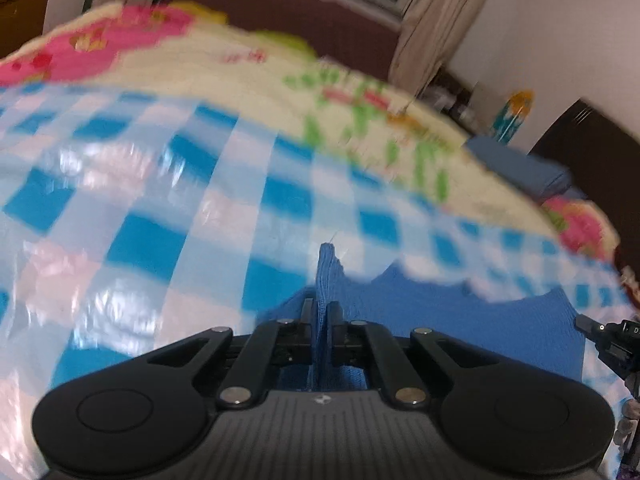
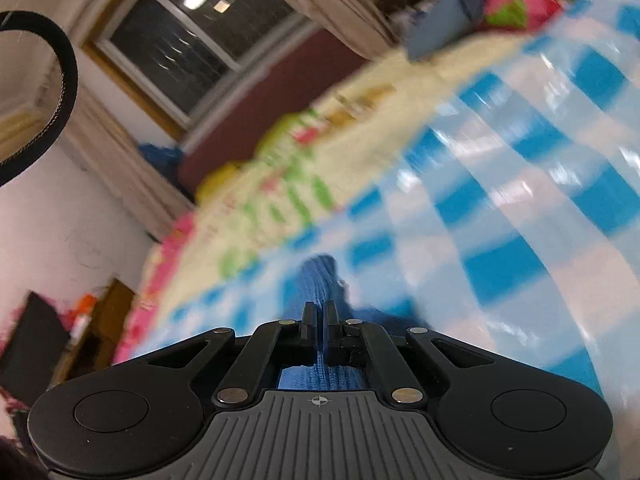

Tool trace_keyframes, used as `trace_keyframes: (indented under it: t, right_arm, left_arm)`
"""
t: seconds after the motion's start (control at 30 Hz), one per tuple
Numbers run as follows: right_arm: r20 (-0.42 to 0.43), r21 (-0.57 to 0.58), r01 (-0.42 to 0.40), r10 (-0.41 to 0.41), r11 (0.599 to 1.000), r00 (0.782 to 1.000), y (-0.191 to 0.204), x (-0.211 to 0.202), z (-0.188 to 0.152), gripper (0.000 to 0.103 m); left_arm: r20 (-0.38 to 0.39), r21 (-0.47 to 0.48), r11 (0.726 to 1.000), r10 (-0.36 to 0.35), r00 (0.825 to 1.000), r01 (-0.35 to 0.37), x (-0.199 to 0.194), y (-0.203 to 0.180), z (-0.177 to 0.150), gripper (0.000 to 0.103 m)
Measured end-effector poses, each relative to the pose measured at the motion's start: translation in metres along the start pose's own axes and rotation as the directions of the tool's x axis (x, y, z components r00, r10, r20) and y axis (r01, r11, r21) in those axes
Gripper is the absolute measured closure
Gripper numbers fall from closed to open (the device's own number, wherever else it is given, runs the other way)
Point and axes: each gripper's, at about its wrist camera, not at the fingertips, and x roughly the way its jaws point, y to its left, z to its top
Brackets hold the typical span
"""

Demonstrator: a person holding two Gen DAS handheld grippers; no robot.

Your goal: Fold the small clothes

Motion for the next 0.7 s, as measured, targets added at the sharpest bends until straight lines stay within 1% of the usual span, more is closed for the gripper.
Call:
trace_keyframes:
  t: [0.07,0.1,0.13,0.17,0.2,0.27,0.3,0.37,0.4,0.43,0.5,0.57,0.63,0.67,0.7]
  right_arm:
    - [-0.065,0.000,0.073,-0.073,0.997,0.995,-0.013,0.021,-0.013,0.100]
    - [-0.090,-0.003,0.104,-0.104,0.995,0.990,-0.018,0.028,-0.018,0.100]
    - [-0.110,0.002,0.103,-0.102,0.995,0.989,-0.021,0.033,-0.020,0.100]
    - [-0.108,0.001,0.100,-0.099,0.995,0.989,-0.021,0.033,-0.021,0.100]
    - [-0.087,-0.007,0.107,-0.107,0.994,0.990,-0.020,0.030,-0.020,0.096]
    - [-0.058,-0.037,0.103,-0.105,0.994,0.993,-0.014,0.025,-0.014,0.096]
    - [-0.048,-0.052,0.105,-0.108,0.993,0.993,-0.011,0.022,-0.011,0.094]
    - [-0.016,-0.096,0.127,-0.129,0.987,0.992,-0.001,0.013,-0.006,0.094]
    - [0.002,-0.113,0.126,-0.126,0.986,0.992,0.003,0.006,-0.005,0.094]
    - [0.016,-0.135,0.109,-0.108,0.985,0.994,0.010,-0.002,-0.006,0.094]
    - [0.008,-0.166,0.063,-0.063,0.984,0.998,0.024,-0.014,-0.012,0.094]
    - [-0.028,-0.200,0.004,-0.010,0.980,1.000,0.036,-0.022,-0.025,0.094]
    - [-0.088,-0.229,-0.059,0.040,0.972,0.995,0.043,-0.022,-0.040,0.094]
    - [-0.121,-0.243,-0.077,0.049,0.967,0.991,0.047,-0.017,-0.049,0.094]
    - [-0.145,-0.260,-0.079,0.042,0.962,0.989,0.049,-0.013,-0.055,0.094]
  left_arm:
    - [-0.046,0.004,0.999,0.048,0.998,-0.048,0.014,0.005,-0.012,0.093]
    - [-0.056,0.010,0.997,0.072,0.996,-0.072,0.018,0.007,-0.018,0.092]
    - [-0.056,0.010,0.997,0.075,0.996,-0.074,0.019,0.009,-0.022,0.091]
    - [-0.049,0.001,0.997,0.071,0.996,-0.071,0.018,0.010,-0.023,0.090]
    - [-0.040,-0.010,0.998,0.069,0.997,-0.069,0.016,0.011,-0.023,0.089]
    - [-0.020,-0.018,0.998,0.067,0.998,-0.068,0.011,0.012,-0.020,0.089]
    - [-0.008,-0.016,0.997,0.078,0.997,-0.078,0.009,0.012,-0.018,0.089]
    - [0.028,-0.008,0.995,0.098,0.995,-0.098,-0.001,0.010,-0.014,0.089]
    - [0.048,-0.007,0.994,0.105,0.993,-0.105,-0.008,0.009,-0.013,0.089]
    - [0.064,-0.006,0.994,0.110,0.992,-0.110,-0.013,0.008,-0.012,0.089]
    - [0.082,0.005,0.996,0.089,0.993,-0.090,-0.025,0.003,-0.011,0.089]
    - [0.092,0.038,0.997,0.064,0.994,-0.068,-0.037,-0.008,-0.016,0.089]
    - [0.092,0.101,0.994,0.023,0.995,-0.032,-0.050,-0.023,-0.025,0.089]
    - [0.091,0.121,0.993,-0.001,0.996,-0.010,-0.054,-0.029,-0.029,0.089]
    - [0.074,0.128,0.991,-0.034,0.997,0.025,-0.055,-0.036,-0.034,0.087]
